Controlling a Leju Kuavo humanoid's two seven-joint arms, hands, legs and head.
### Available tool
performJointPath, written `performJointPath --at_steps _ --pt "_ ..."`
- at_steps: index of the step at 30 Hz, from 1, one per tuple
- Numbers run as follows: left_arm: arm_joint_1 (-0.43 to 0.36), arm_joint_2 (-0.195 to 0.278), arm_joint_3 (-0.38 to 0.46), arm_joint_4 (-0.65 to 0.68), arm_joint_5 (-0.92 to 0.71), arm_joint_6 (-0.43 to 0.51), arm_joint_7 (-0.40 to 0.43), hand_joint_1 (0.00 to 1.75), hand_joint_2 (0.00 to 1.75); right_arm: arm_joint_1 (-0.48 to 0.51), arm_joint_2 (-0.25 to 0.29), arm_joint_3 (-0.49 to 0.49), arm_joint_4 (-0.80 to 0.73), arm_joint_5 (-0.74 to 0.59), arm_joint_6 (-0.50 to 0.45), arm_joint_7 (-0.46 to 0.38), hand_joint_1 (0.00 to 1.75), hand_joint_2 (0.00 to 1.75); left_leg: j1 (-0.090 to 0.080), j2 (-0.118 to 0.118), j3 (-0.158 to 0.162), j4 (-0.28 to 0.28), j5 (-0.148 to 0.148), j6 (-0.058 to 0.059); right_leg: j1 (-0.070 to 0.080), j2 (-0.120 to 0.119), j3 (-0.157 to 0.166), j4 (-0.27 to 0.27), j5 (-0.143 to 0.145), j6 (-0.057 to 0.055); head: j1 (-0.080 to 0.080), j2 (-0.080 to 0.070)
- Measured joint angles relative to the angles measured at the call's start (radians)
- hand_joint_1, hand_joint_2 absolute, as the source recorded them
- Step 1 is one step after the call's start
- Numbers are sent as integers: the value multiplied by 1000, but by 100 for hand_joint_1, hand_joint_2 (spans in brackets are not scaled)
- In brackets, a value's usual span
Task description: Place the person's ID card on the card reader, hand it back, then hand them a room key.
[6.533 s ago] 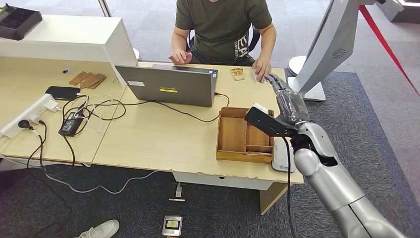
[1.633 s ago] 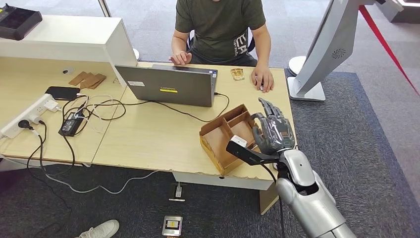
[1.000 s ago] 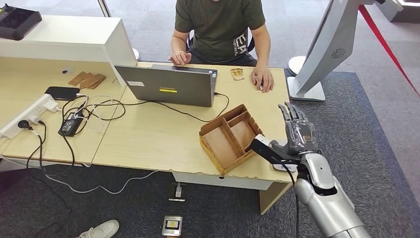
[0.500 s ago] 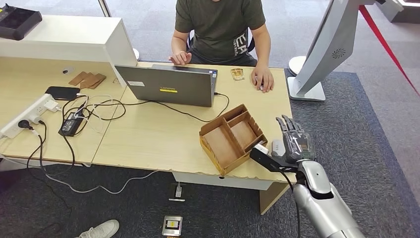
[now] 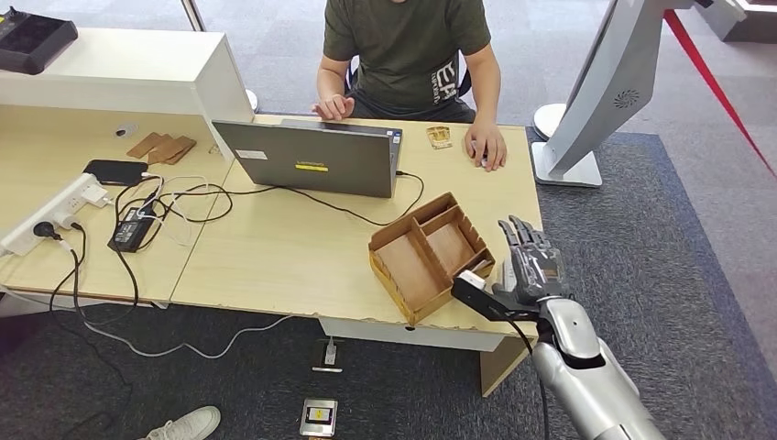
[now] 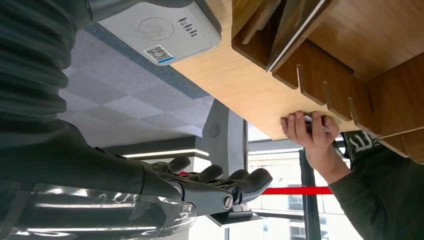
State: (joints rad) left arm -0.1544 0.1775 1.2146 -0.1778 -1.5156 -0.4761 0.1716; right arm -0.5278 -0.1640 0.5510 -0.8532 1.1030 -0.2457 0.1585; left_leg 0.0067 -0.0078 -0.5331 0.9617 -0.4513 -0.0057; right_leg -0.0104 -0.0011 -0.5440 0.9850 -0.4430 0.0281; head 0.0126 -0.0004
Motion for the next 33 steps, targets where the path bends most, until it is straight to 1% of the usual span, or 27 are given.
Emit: performJointPath --at_steps 33 --pt "0 0 1 0 -2 0 -4 0 175 -4 40 30 0 11 2 -17 0 175 0 0 0 0 0 0 0 0 0 0 0 0 0 0"
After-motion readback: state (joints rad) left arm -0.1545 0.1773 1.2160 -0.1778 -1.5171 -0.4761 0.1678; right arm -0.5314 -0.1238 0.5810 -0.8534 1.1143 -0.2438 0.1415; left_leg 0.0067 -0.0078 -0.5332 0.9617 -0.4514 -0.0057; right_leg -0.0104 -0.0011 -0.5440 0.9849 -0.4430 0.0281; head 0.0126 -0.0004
